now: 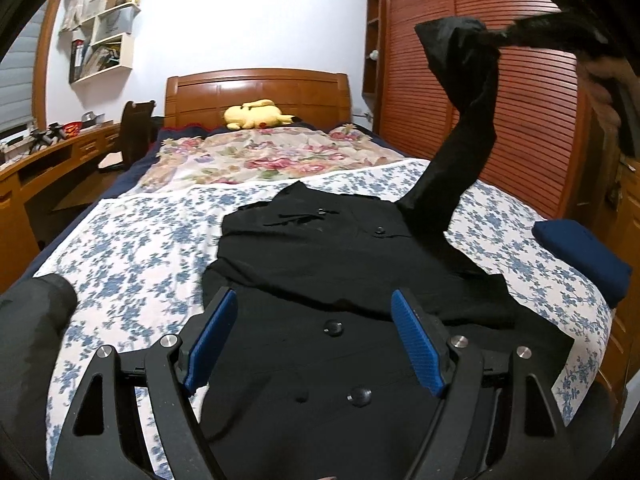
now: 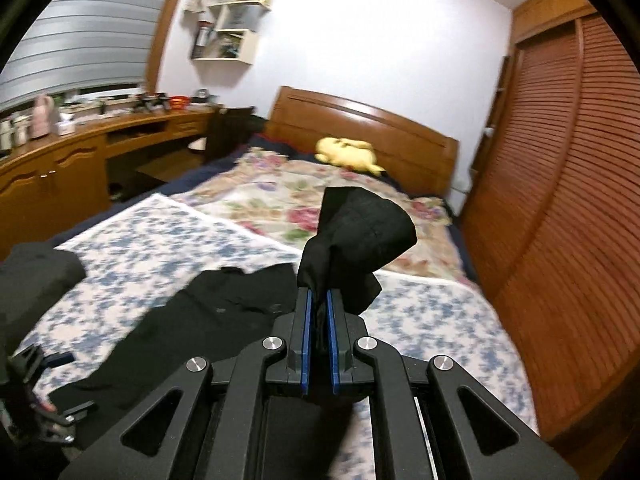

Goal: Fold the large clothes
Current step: 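Lift the sleeve and fold it across the coat front, open right gripper, then pinch the coat front with the right gripper and smooth it flat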

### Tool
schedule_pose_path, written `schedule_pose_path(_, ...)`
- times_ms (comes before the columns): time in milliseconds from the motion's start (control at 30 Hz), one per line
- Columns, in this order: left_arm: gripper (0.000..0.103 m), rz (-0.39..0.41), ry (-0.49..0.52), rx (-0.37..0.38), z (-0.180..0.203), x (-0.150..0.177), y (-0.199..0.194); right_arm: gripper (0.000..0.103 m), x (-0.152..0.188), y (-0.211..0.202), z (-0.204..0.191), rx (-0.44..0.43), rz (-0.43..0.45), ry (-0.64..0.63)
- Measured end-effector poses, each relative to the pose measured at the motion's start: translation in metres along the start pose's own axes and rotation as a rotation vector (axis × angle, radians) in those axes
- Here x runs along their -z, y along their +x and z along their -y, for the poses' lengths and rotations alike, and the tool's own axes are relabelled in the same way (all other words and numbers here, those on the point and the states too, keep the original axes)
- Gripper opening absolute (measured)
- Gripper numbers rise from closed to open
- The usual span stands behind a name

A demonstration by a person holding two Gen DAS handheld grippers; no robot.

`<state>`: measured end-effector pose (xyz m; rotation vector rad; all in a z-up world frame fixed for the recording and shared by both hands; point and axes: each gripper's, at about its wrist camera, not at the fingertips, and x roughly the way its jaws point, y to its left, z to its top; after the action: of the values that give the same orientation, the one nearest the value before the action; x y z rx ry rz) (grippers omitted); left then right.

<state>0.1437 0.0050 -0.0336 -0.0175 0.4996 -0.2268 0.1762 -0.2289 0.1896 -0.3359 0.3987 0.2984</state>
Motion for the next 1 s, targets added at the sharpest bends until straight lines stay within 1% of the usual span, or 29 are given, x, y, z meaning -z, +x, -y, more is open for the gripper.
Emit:
schedule_pose_path(100, 0.08, 0.008, -0.004, -0.02, -0.01, 0.002, -0.006, 0.007, 0.028, 0.0, -0.012, -0.058, -0.02, -0.012)
schedule_pose_path(167, 0.08, 0.013, -0.009, -0.032, -0.016, 0.002, -0.009, 0.007, 0.053, 0.002, -0.023, -0.108, -0.042, -0.015)
schedule_pose_path(300, 0.08, 0.019, -0.036, -0.047, -0.03, 0.003, -0.014, 0.007, 0.093, 0.008, -0.036, -0.183, -0.08, 0.008)
schedule_pose_path(467, 0.08, 0.022, -0.05, -0.055, -0.036, 0.003, -0.015, 0.007, 0.148, 0.019, -0.042, -0.239, -0.148, 0.035)
schedule_pose_path(600, 0.08, 0.023, -0.048, -0.055, -0.037, 0.002, -0.014, 0.007, 0.166, 0.041, -0.036, -0.271, -0.191, 0.06)
schedule_pose_path(667, 0.08, 0.023, -0.045, -0.055, -0.037, 0.002, -0.013, 0.007, 0.176, 0.041, -0.033, -0.293, -0.206, 0.086)
schedule_pose_path(700, 0.08, 0.022, -0.043, -0.055, -0.037, 0.002, -0.012, 0.011, 0.175, 0.044, -0.033, -0.3, -0.21, 0.09)
schedule_pose_path(767, 0.08, 0.021, -0.038, -0.057, -0.037, 0.002, -0.011, 0.012, 0.176, 0.042, -0.037, -0.304, -0.219, 0.082)
schedule_pose_path(800, 0.08, 0.019, -0.037, -0.059, -0.037, 0.002, -0.011, 0.015, 0.16, 0.043, -0.044, -0.3, -0.225, 0.076)
schedule_pose_path(833, 0.08, 0.021, -0.04, -0.057, -0.037, 0.003, -0.012, 0.019, 0.158, 0.039, -0.043, -0.296, -0.227, 0.065)
schedule_pose_path(867, 0.08, 0.024, -0.041, -0.056, -0.036, 0.003, -0.012, 0.028, 0.153, 0.035, -0.045, -0.295, -0.22, 0.054)
schedule_pose_path(900, 0.08, 0.025, -0.042, -0.058, -0.037, 0.003, -0.012, 0.039, 0.14, 0.038, -0.053, -0.295, -0.21, 0.047)
schedule_pose_path(933, 0.08, 0.026, -0.042, -0.06, -0.038, 0.004, -0.012, 0.045, 0.136, 0.034, -0.051, -0.297, -0.197, 0.041)
schedule_pose_path(967, 0.08, 0.028, -0.043, -0.061, -0.039, 0.004, -0.013, 0.05, 0.133, 0.027, -0.061, -0.3, -0.185, 0.039)
schedule_pose_path(1000, 0.08, 0.031, -0.046, -0.063, -0.04, 0.005, -0.014, 0.052, 0.132, 0.027, -0.066, -0.3, -0.174, 0.037)
